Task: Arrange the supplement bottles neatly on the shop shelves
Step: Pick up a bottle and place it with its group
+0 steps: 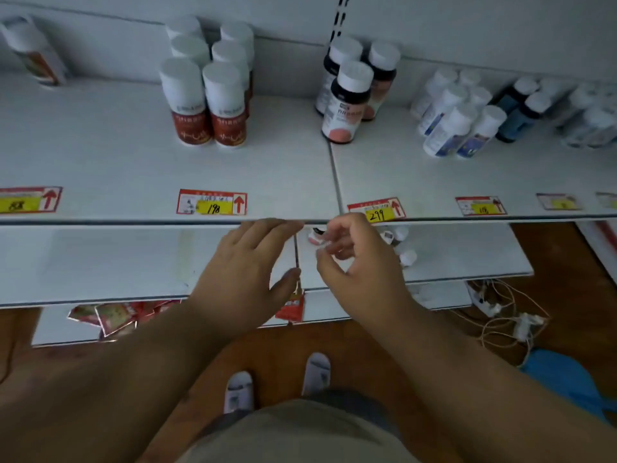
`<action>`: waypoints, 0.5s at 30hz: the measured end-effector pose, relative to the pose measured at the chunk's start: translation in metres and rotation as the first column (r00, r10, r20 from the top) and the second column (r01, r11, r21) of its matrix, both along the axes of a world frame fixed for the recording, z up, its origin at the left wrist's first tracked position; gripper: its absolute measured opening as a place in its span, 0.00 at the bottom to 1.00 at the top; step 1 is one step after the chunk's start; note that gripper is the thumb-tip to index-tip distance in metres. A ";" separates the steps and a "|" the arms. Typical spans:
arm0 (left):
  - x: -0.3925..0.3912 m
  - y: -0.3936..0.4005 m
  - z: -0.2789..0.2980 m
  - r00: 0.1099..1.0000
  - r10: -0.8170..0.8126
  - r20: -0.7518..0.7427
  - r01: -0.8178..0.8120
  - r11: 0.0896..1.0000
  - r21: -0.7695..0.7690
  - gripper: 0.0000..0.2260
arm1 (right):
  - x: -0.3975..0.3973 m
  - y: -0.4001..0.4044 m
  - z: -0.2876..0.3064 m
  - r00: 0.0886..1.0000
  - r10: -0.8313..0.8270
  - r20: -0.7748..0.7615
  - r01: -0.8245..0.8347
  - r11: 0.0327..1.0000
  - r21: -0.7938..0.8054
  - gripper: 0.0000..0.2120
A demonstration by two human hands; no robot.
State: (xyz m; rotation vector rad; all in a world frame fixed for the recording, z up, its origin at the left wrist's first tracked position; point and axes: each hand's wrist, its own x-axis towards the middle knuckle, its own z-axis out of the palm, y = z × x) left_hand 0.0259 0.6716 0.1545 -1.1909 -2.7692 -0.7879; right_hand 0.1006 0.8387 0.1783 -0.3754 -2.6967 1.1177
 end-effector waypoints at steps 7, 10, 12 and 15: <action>0.030 -0.039 -0.035 0.985 0.037 0.170 0.009 0.964 -0.266 0.37 | 0.055 -0.041 -0.060 0.974 -0.051 0.222 0.088 0.983 -0.162 0.13; 0.039 -0.047 -0.077 0.961 0.135 0.242 -0.069 0.962 -0.265 0.39 | 0.058 -0.043 -0.110 0.953 -0.062 0.297 0.111 0.982 -0.153 0.15; 0.022 -0.043 -0.110 0.929 0.222 0.296 -0.148 0.956 -0.251 0.42 | 0.032 -0.034 -0.148 0.952 -0.049 0.303 0.097 0.984 -0.146 0.16; 0.000 -0.031 -0.165 0.917 0.231 0.326 -0.162 0.961 -0.224 0.47 | 0.005 -0.018 -0.218 0.951 -0.080 0.298 0.129 0.980 -0.149 0.18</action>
